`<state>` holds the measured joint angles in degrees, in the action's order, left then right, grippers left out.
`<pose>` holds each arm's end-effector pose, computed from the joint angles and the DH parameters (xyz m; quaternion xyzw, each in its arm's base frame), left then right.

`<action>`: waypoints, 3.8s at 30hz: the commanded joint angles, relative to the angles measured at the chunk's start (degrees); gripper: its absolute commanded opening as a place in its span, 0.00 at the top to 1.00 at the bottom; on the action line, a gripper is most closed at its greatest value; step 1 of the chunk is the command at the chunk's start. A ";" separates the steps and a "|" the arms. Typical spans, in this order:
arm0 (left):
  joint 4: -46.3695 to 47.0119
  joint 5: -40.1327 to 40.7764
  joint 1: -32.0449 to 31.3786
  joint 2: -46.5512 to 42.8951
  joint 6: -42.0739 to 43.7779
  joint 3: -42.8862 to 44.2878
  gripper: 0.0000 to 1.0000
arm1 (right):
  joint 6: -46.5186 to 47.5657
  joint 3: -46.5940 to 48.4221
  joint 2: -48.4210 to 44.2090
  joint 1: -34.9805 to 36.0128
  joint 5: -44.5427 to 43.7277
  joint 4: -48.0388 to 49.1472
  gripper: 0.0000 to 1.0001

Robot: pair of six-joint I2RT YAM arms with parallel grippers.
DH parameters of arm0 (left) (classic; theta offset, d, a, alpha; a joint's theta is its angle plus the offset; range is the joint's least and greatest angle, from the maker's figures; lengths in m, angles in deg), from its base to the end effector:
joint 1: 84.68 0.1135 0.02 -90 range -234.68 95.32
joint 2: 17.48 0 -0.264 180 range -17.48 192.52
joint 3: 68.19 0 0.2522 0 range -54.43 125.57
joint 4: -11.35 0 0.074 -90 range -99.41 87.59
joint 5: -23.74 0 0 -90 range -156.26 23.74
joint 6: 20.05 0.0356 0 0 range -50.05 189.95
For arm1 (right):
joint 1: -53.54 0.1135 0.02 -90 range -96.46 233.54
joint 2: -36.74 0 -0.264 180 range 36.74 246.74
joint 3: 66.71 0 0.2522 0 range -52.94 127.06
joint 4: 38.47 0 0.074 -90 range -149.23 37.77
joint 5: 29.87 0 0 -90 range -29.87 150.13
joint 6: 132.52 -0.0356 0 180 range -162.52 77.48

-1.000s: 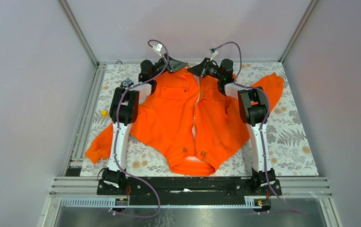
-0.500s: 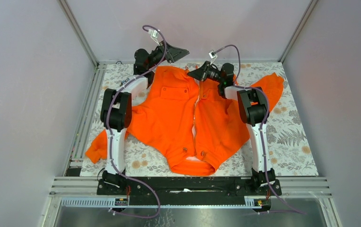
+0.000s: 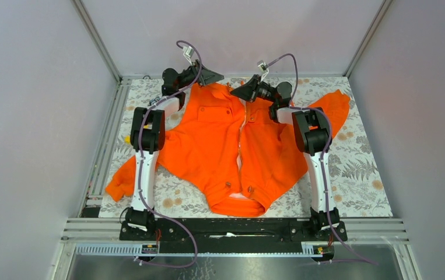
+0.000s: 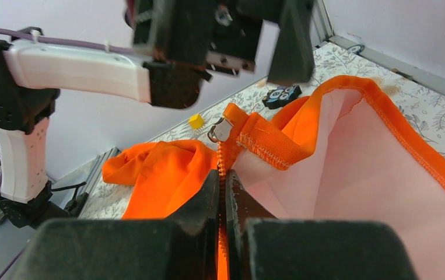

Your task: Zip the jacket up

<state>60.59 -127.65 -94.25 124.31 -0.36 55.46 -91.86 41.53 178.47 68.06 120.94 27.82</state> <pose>0.5323 -0.1214 0.2453 0.1698 0.5895 -0.6731 0.4130 0.4902 0.1591 0.1873 -0.3005 0.5269 0.6061 0.5145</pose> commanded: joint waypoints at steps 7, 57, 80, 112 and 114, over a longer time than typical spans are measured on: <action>18.25 -9.89 -2.02 5.61 -10.21 5.31 0.02 | -2.07 1.49 -1.81 0.94 1.81 6.00 1.00; 13.87 -11.76 -1.18 4.20 -7.09 4.24 0.41 | 1.58 -4.12 -5.63 0.07 -1.40 5.28 1.00; -8.36 -10.09 -5.55 8.17 8.28 14.14 0.01 | -1.94 -4.66 -6.03 -0.06 -1.84 9.77 1.00; 19.55 -11.52 -2.56 3.78 -11.71 3.86 0.64 | 6.53 -12.34 -10.75 -1.26 -9.60 5.38 1.00; 19.68 -11.33 -2.65 3.62 -11.84 3.60 0.63 | 6.54 -12.38 -10.78 -1.28 -9.75 5.44 1.00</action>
<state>74.03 -138.51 -96.69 132.99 -10.56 59.57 -87.10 29.29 171.98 67.27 112.83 30.78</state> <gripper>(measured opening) 0.364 0.045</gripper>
